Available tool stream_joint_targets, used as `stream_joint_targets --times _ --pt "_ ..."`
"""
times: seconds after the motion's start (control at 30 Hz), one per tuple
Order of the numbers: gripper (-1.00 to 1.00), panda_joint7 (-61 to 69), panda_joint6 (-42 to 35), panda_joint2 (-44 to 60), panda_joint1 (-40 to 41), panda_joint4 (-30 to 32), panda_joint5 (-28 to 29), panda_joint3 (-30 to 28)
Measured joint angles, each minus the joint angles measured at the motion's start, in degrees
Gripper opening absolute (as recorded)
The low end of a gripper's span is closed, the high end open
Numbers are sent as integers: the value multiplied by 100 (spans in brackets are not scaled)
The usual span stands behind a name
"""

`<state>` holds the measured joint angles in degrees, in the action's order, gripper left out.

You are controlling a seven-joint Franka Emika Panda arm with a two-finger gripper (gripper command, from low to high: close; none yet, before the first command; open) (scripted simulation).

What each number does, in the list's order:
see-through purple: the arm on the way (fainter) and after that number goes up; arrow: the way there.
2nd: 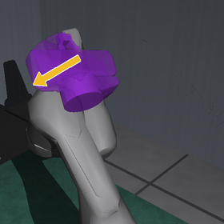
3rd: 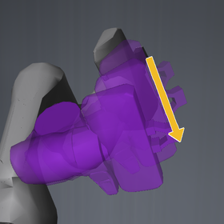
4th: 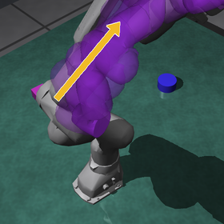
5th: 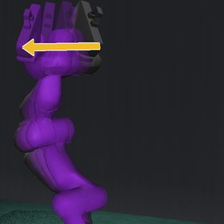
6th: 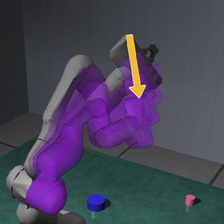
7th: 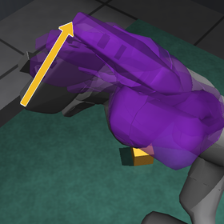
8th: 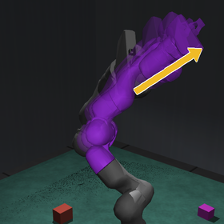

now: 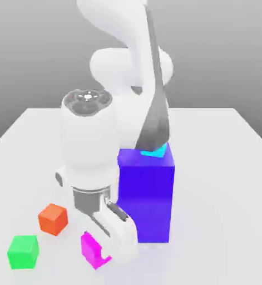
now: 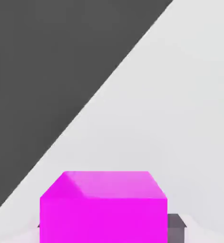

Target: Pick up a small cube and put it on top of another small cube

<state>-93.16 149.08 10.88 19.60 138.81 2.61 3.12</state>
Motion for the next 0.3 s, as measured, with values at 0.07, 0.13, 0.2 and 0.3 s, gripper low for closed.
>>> stream_joint_targets --times 0.07,0.13,0.2,0.3 --pt "-100 -88 14 -84 315 60 -176 -300" --pt "-100 -141 279 178 588 41 -333 -502" --pt "-100 -126 639 554 677 18 -411 -531" --pt "100 -120 755 677 696 11 -430 -530"
